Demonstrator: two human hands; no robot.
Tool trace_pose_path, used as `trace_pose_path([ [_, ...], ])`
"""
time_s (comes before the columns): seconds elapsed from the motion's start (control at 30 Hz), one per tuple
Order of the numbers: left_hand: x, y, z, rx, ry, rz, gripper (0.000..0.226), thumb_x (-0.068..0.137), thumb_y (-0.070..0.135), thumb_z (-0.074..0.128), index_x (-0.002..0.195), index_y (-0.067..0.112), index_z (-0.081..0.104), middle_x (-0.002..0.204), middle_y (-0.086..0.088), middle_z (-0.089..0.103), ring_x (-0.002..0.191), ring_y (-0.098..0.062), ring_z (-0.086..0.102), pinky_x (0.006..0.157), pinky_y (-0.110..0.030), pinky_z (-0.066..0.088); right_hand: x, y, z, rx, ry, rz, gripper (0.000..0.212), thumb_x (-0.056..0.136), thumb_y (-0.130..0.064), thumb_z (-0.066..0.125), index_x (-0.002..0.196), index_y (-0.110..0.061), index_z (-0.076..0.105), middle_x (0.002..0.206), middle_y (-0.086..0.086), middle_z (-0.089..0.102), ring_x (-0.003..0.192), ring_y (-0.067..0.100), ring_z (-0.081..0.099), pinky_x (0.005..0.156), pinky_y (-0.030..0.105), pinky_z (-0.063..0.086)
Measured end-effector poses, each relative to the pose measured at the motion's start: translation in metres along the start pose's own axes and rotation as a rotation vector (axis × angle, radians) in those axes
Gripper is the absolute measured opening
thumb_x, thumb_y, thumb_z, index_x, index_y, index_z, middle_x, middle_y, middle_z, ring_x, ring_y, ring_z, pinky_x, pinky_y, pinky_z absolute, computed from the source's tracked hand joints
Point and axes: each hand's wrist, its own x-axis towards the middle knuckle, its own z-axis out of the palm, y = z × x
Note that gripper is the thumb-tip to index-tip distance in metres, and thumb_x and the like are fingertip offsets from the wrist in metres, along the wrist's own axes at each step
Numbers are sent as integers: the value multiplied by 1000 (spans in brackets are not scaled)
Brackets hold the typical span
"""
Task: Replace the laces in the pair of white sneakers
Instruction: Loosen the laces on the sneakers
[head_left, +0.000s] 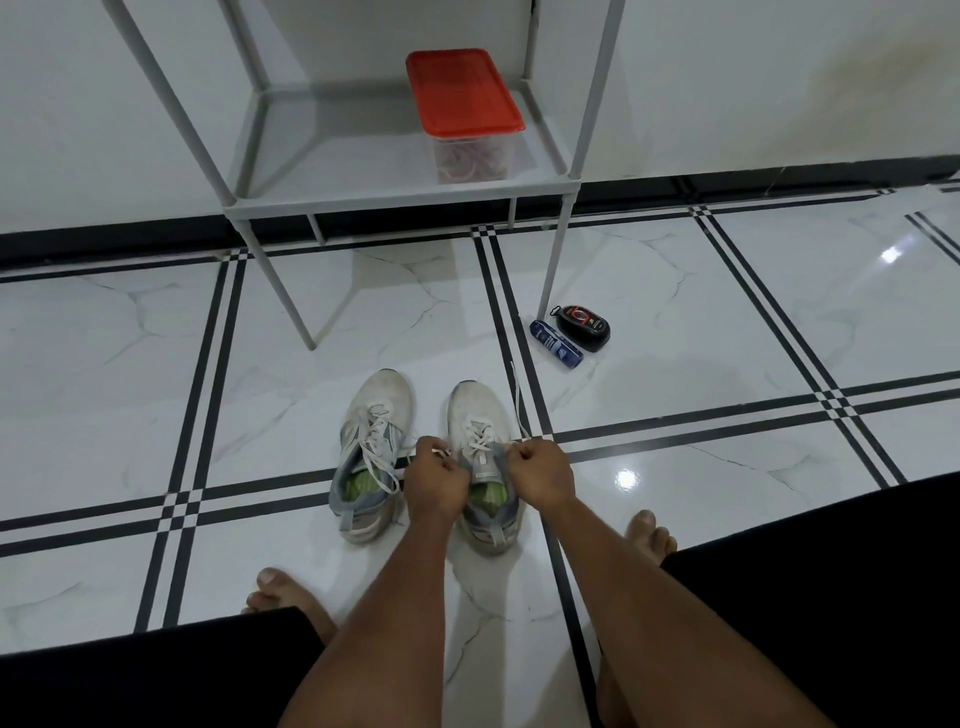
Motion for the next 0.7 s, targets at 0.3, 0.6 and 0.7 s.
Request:
trace_pose_path([
  [0.3, 3, 9, 24, 598, -122, 511, 23, 105, 35, 47, 109, 19, 64, 119, -2, 48, 101, -25, 57, 72, -41, 52, 2, 2, -4, 9, 8, 0, 45, 97, -26, 60, 56, -10, 48, 63, 10, 61, 65, 25, 60, 65, 41, 52],
  [0.6, 4, 18, 3, 351, 42, 409, 36, 97, 41, 57, 128, 23, 64, 139, -2, 46, 119, -24, 51, 85, -40, 51, 5, 10, -4, 73, -62, 28, 28, 85, -35, 58, 68, -13, 63, 62, 6, 65, 63, 30, 71, 61, 52, 64],
  [0.7, 12, 12, 16, 708, -77, 621, 30, 94, 42, 57, 115, 26, 71, 146, 2, 45, 129, -23, 45, 98, -47, 44, 2, 6, -7, 44, -56, -1, 35, 90, -38, 60, 63, -16, 61, 60, 1, 65, 62, 26, 69, 60, 50, 63],
])
